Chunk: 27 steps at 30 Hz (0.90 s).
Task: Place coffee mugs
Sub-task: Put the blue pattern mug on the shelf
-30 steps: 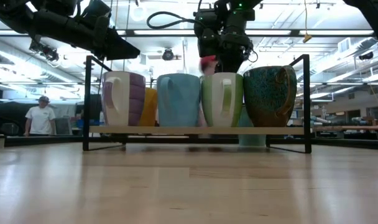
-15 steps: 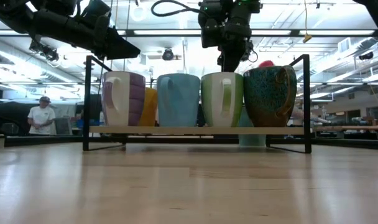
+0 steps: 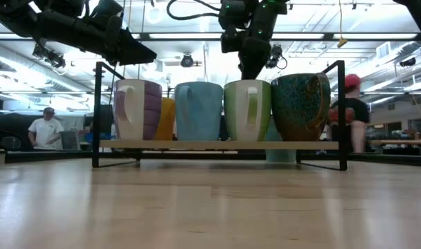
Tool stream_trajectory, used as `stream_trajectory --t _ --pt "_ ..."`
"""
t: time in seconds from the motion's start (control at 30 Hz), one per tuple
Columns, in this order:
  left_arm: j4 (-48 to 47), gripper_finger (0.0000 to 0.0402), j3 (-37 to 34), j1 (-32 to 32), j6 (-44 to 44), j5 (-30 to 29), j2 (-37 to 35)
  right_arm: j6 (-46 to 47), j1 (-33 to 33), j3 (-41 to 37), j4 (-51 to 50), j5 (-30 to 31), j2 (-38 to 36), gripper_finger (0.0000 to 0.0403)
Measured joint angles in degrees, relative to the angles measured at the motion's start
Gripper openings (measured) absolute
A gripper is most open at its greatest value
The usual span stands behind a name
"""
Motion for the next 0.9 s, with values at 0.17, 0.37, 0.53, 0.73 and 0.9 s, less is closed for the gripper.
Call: stream_trajectory --t 0.17,0.37,0.53,0.73,0.9 --pt "0.2 0.0203 0.0 0.0 0.0 0.0 0.0 -2.6 -2.0 0.0 4.8 1.5 0.0 0.0174" --pt "0.1 0.0203 0.0 0.0 0.0 0.0 0.0 -5.6 -4.6 -1.0 5.4 -0.1 0.0 0.0173" --pt "0.1 0.0203 0.0 0.0 0.0 0.0 0.0 -2.5 -5.9 -1.7 4.5 -2.9 0.0 0.0170" --pt "0.1 0.0203 0.0 0.0 0.0 0.0 0.0 -0.6 -5.3 -1.7 4.2 -3.3 0.0 0.0169" --pt "-0.1 0.0203 0.0 0.0 0.0 0.0 0.0 2.5 -5.3 -1.7 3.2 -3.2 0.0 0.0167"
